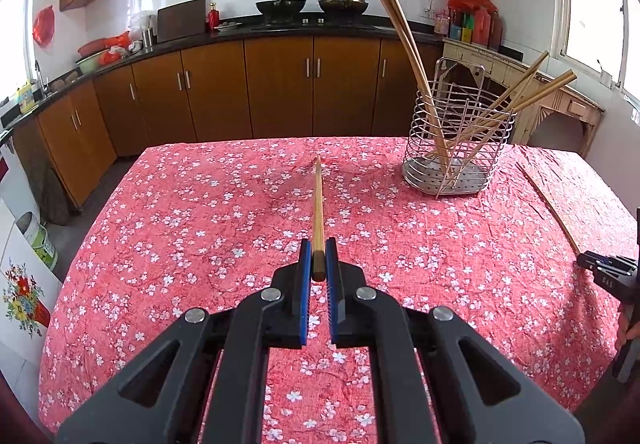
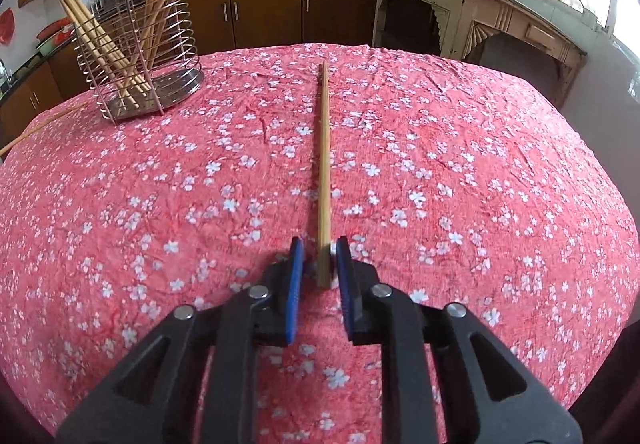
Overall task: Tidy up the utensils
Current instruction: 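Lift both held chopsticks and carry them over the wire holder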
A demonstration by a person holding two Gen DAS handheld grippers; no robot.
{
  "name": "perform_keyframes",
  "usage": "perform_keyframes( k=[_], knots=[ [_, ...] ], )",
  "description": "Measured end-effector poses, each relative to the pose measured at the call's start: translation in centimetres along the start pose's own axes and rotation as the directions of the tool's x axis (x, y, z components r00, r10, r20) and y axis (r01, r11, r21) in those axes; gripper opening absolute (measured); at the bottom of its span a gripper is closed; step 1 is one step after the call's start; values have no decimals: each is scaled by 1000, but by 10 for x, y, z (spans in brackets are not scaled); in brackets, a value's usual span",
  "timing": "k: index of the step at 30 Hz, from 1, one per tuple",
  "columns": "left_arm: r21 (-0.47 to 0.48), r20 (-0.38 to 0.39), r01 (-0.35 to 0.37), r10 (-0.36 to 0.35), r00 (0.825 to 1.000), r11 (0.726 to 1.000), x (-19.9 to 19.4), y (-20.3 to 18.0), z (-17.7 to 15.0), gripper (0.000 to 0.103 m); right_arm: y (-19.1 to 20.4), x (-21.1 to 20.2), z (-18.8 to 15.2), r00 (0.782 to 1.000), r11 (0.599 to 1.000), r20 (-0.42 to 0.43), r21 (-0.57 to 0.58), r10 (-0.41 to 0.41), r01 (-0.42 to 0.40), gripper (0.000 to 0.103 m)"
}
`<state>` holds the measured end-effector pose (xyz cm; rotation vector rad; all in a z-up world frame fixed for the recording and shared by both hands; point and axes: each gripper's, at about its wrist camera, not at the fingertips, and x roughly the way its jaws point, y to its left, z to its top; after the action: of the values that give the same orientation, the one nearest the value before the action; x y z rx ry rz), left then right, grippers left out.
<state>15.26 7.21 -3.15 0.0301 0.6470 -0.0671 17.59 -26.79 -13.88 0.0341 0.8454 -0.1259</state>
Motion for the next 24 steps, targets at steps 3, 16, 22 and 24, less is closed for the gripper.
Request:
perform_keyframes(
  k=[3, 16, 22, 24],
  knots=[
    [-3, 5, 2, -2, 1000, 1000, -2, 0, 1, 7, 1, -3, -1, 1000, 1000, -3, 1, 3, -3, 8],
    [-33, 90, -4, 7, 996, 999, -24, 7, 17, 7, -19, -94, 40, 953, 999, 303, 46, -9, -5, 8],
    [-55, 166, -11, 20, 986, 998, -39, 8, 40, 7, -23, -133, 85, 897, 998, 442, 50, 6, -31, 8],
    [-61, 192, -18, 29, 981, 998, -42, 8, 48, 7, -24, -143, 100, 878, 998, 479, 52, 7, -36, 8]
  ],
)
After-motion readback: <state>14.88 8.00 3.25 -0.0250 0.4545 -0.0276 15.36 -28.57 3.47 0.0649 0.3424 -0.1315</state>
